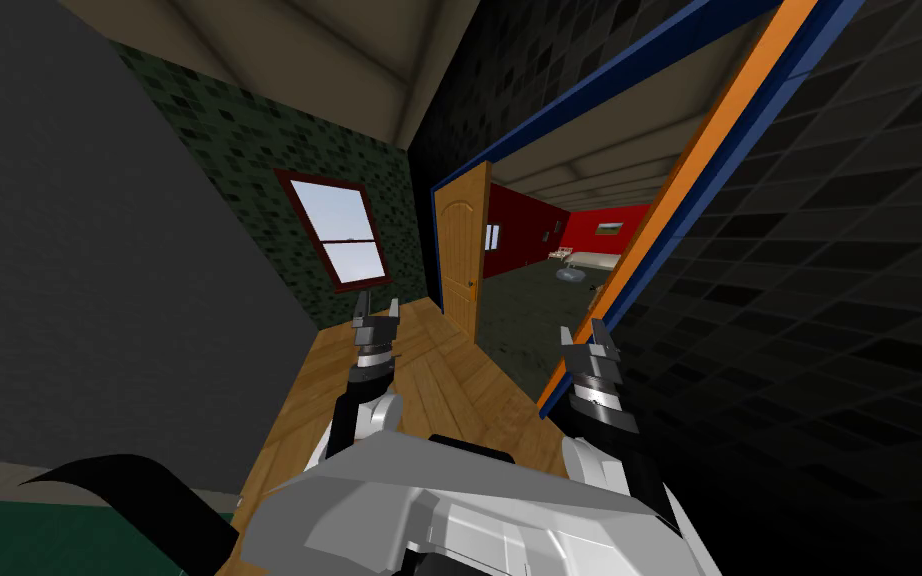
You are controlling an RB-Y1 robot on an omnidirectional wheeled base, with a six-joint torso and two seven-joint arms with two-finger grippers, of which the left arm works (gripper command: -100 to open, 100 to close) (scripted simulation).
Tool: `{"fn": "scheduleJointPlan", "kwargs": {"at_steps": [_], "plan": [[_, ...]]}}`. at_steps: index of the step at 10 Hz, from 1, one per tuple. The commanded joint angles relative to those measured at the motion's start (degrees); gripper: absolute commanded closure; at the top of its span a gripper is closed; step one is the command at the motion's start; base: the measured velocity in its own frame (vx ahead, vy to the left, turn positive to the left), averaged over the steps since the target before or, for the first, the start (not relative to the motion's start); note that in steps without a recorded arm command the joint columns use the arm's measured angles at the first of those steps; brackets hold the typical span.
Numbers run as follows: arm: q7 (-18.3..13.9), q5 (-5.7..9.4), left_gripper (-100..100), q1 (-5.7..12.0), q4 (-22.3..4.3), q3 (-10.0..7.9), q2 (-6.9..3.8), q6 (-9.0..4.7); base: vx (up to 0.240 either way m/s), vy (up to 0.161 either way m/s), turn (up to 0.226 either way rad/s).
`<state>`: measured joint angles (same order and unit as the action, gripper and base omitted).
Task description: Push the door open
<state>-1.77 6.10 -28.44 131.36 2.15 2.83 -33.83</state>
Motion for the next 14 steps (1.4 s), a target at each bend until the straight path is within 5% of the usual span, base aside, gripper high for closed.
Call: {"fn": "scheduleJointPlan", "kwargs": {"at_steps": [1, 14], "plan": [[0.0, 0.05, -100, 1.3, -2.14, 0.29, -0.78, 0.1, 0.035, 0.019, -0.078], [0.04, 0.46, -100, 12.31, -20.29, 2.79, -4.91, 0.93, 0.098, 0.065, -0.054]]}}
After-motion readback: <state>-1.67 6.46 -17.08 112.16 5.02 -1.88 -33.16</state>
